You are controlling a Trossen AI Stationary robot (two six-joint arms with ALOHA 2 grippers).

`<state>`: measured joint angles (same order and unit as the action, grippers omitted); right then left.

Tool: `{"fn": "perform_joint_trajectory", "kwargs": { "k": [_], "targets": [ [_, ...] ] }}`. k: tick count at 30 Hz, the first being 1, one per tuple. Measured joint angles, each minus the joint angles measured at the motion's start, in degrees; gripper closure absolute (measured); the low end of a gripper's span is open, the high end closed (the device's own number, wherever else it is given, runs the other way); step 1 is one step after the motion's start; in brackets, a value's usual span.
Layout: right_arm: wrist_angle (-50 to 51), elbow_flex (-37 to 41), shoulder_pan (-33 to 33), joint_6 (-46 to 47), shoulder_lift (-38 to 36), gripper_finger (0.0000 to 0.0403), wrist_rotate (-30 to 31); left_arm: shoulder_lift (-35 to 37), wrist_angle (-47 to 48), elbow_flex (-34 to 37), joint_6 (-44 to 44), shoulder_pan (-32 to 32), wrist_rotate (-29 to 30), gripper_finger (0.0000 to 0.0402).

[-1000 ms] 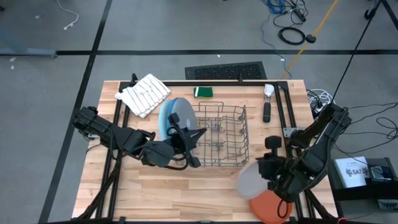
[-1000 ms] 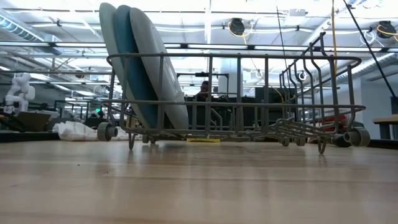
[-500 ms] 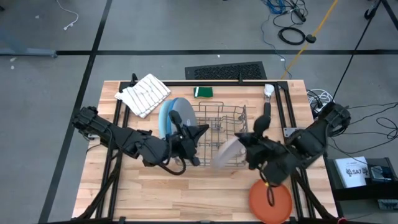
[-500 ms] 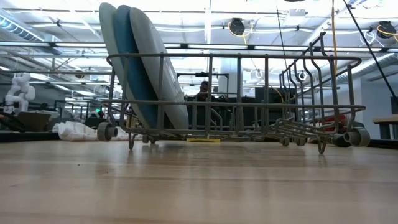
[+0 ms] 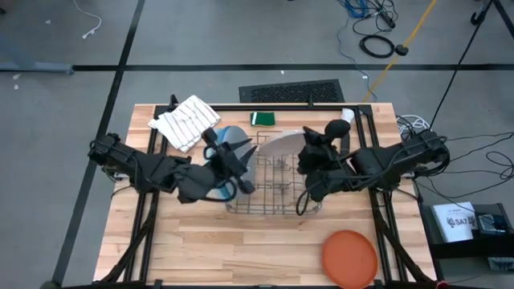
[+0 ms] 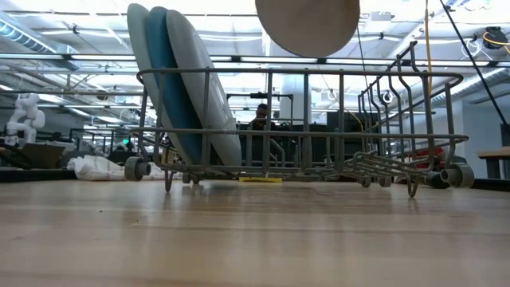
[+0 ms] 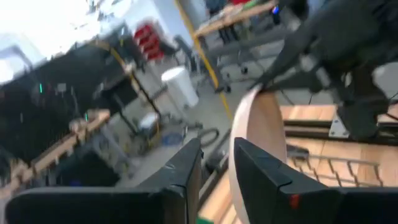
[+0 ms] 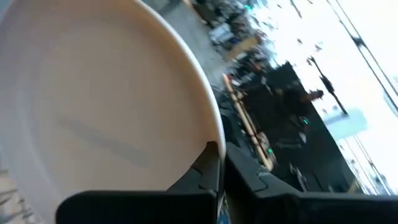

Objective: Sort dishes
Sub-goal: Put the white plate into the dish rack

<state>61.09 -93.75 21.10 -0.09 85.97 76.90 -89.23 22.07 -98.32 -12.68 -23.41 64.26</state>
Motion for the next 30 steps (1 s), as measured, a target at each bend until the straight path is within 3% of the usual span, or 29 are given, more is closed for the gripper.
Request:
{"fn": "perform_joint_trajectory", "kwargs": {
  "k": [7, 11, 13, 19, 24, 30],
  "targets": [
    [-2.5, 2.4, -0.9, 8.1, 0.0, 0.0402, 1.9, -0.4, 13.1, 0.0, 13.5, 5.5, -2.4, 0.0295],
    [-4.9, 2.7, -1.2, 8.5, 0.0, 0.0402, 3.1, -0.4, 12.1, 0.1, 13.8, 6.8, -13.0, 0.0295],
    [-5.9, 2.7, -1.3, 8.4, 0.0, 0.0402, 3.1, -0.4, 12.3, 0.1, 13.8, 7.1, -15.0, 0.0295],
    [-7.0, 2.7, -1.3, 7.9, 0.3, 0.0402, 3.8, -1.0, 13.5, 0.1, 13.3, 8.0, -15.4, 0.0295],
    [-7.0, 2.7, -1.0, 8.3, 0.3, 0.0402, 3.8, -1.5, 13.1, 0.1, 10.7, 8.1, -9.6, 0.0295],
    [-7.2, 2.7, -0.7, 8.4, 0.3, 0.0402, 3.8, -1.5, 13.8, 0.1, 10.4, 9.6, -10.2, 0.0295]
  ]
}}
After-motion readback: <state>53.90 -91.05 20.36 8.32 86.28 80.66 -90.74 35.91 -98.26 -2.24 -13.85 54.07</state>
